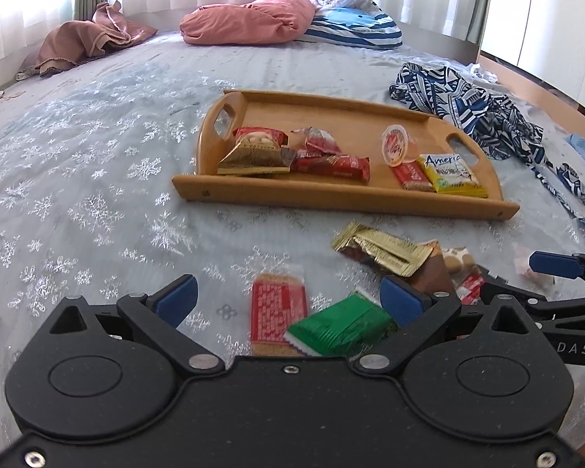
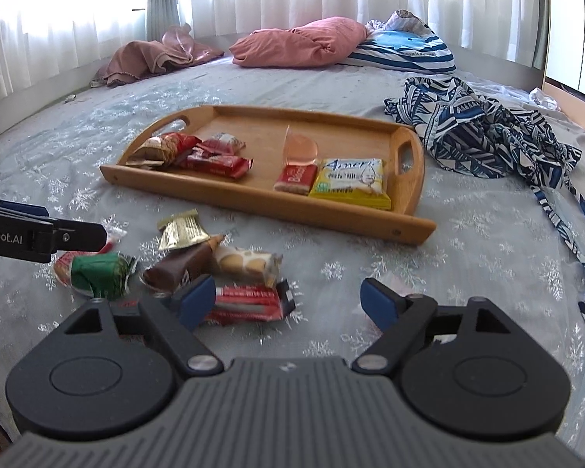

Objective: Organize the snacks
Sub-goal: 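Move both tools back over the remaining snack pile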

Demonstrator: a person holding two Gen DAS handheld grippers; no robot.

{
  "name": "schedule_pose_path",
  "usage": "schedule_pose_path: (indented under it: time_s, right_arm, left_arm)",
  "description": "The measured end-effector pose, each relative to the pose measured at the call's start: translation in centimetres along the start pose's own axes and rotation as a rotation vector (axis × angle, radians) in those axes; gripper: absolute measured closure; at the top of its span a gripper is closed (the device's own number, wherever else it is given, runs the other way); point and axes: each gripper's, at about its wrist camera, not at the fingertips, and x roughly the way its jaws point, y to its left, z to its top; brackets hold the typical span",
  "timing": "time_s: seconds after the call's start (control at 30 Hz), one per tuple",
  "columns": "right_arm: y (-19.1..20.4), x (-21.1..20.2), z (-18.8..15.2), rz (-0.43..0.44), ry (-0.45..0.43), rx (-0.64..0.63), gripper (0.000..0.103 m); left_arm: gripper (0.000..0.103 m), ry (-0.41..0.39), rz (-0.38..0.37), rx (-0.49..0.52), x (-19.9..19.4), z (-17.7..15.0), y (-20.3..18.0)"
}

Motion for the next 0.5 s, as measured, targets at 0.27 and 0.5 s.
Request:
schedule_pose_path:
  time_s: [0.27, 0.5]
  right_arm:
    - [0.1, -0.1, -0.9, -0.025, -0.019, 0.003, 0.012]
    - [-0.1, -0.6, -1.7, -0.053, -0.048, 0.021, 0.012]
  left_arm:
    - [0.002, -0.012, -0.042, -0.003, 0.0, -1.6, 0.2]
    - [0.002, -0.049, -0.027, 0.03, -0.4, -2.7, 0.2]
